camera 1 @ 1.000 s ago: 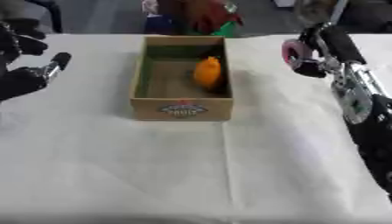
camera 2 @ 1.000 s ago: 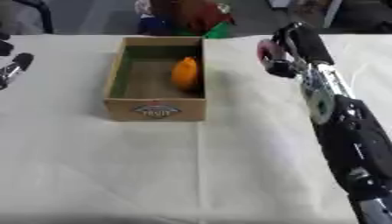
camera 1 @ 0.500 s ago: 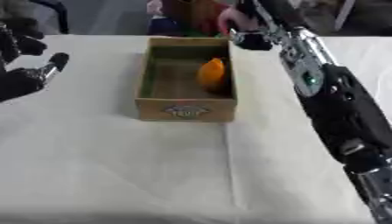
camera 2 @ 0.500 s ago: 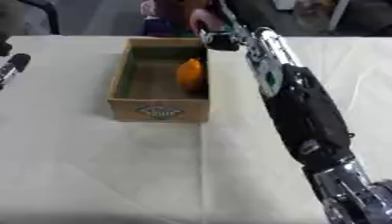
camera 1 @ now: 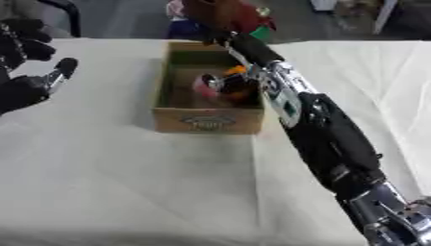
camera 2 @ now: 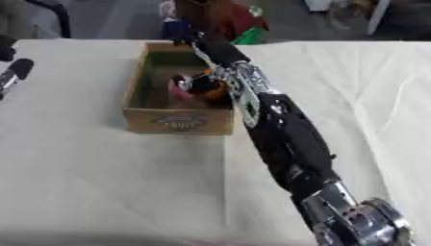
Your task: Pick up objects on the table and place them in the box.
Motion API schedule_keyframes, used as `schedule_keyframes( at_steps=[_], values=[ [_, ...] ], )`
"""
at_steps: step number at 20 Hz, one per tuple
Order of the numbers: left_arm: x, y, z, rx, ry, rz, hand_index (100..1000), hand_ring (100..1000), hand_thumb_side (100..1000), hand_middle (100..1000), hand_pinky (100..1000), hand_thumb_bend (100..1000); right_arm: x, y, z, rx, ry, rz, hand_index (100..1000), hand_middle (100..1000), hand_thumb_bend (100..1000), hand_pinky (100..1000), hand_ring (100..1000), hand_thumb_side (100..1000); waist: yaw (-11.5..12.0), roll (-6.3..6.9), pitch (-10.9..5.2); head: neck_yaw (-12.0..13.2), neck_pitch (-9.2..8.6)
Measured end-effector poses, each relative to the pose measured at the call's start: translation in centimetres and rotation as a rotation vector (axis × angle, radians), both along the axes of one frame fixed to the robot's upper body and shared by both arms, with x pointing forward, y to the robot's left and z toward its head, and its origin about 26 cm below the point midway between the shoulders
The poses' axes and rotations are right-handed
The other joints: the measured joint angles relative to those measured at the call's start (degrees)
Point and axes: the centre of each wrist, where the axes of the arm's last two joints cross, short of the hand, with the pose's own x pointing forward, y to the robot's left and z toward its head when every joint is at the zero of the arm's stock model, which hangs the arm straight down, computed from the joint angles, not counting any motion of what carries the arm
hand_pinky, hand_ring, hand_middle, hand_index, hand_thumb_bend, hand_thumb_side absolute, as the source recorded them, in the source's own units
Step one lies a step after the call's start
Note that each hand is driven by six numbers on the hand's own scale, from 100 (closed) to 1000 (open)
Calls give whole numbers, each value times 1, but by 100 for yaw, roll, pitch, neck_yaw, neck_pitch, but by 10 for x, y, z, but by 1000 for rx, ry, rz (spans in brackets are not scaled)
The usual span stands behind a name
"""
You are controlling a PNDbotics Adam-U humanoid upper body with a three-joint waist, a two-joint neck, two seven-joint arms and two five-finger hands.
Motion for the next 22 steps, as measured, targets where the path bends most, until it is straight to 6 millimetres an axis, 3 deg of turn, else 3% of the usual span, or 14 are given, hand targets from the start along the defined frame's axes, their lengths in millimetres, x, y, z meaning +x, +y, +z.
schedule_keyframes(
  at_steps=[4, 9, 14, 17, 22],
  values=[
    [-1, 1, -2, -1, 6, 2, 762, 630, 100, 598, 691, 502, 1, -13, 6, 26, -13, -21, 885, 801, 405, 754, 854, 189, -44, -30, 2, 20, 0],
    [-3, 4, -6, -5, 15, 16, 760, 628, 100, 596, 687, 497, 0, -49, 25, 161, -61, -72, 858, 745, 292, 704, 819, 100, -100, -32, 11, 57, 0],
    [-5, 8, -9, -13, 18, 38, 758, 626, 100, 594, 683, 494, -7, -97, 36, 313, -81, -124, 846, 717, 213, 685, 806, 100, -165, -74, 25, 117, 0],
    [-6, 9, -11, -22, 23, 46, 757, 625, 100, 594, 681, 491, -13, -125, 35, 382, -77, -169, 840, 708, 100, 681, 806, 100, -212, -82, 44, 147, 0],
    [-7, 10, -13, -25, 26, 55, 756, 625, 100, 593, 680, 486, -22, -161, 26, 473, -51, -259, 832, 701, 100, 678, 814, 100, -255, -104, 55, 174, 0]
  ],
)
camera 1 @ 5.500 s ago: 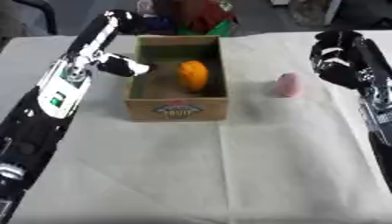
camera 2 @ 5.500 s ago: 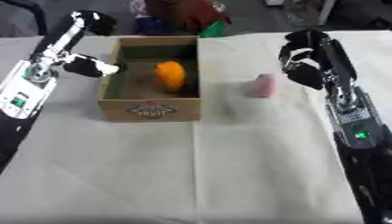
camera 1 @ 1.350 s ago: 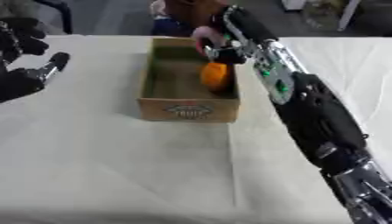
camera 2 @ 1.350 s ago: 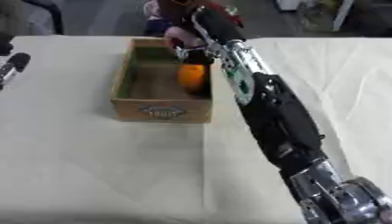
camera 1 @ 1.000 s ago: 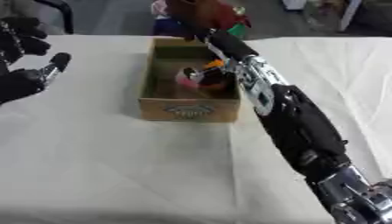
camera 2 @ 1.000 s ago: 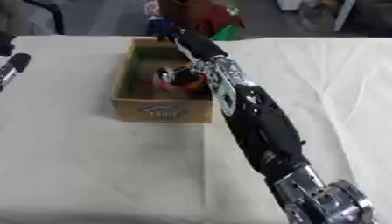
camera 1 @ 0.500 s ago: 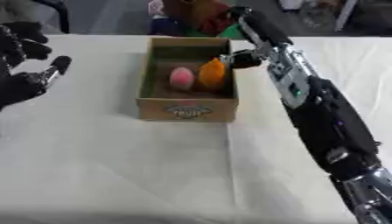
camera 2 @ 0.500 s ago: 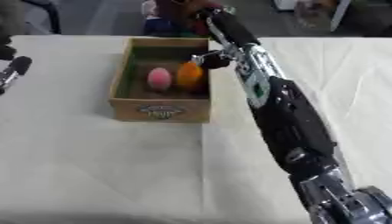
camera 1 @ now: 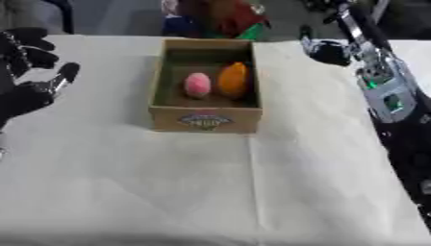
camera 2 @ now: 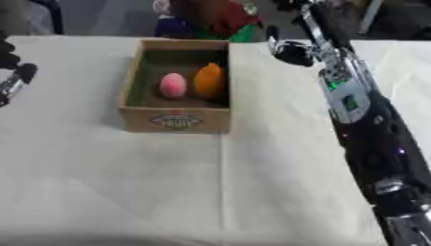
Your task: Pick up objects on the table and place them in the box.
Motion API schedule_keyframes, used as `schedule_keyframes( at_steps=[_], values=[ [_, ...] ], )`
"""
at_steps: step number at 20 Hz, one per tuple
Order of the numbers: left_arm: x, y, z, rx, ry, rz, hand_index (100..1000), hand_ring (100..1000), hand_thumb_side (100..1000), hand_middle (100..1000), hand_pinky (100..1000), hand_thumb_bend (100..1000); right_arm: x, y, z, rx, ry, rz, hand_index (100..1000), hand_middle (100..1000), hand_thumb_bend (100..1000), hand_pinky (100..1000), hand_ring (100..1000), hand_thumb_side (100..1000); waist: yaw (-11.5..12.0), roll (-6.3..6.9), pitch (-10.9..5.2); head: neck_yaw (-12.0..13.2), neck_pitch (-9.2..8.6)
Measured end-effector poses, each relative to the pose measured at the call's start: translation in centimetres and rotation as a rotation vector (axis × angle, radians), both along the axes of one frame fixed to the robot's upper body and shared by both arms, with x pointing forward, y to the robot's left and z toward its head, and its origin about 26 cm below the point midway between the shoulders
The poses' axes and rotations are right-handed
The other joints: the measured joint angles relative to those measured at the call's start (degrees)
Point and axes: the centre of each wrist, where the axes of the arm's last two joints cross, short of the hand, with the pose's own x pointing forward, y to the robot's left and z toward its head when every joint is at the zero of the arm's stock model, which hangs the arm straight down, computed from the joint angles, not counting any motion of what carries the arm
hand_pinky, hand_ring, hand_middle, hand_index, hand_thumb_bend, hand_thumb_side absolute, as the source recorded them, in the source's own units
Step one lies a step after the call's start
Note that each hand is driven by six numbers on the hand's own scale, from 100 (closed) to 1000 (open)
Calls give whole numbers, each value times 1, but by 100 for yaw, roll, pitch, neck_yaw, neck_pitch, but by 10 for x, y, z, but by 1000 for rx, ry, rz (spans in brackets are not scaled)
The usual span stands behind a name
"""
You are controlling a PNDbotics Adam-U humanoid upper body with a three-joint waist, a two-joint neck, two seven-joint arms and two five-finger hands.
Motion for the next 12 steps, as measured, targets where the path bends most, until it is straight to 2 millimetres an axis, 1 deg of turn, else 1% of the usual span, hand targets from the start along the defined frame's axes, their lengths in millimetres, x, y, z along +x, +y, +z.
schedule_keyframes(
  at_steps=[3, 5, 12],
  values=[
    [0, 1, -1, -1, 2, 4, 756, 624, 100, 592, 679, 484, -3, -13, -6, 39, 20, -39, 828, 697, 100, 676, 813, 104, -13, -13, 2, 3, 0],
    [-1, 1, -1, -2, 1, 8, 755, 624, 100, 592, 679, 482, -4, -18, -8, 61, 27, -58, 827, 695, 100, 675, 812, 115, -12, -21, 4, 9, 0],
    [-1, 1, -3, -10, 6, 14, 754, 623, 100, 591, 678, 481, -8, -24, -13, 113, 36, -88, 823, 689, 100, 671, 809, 127, 0, -28, 9, 25, 0]
  ],
)
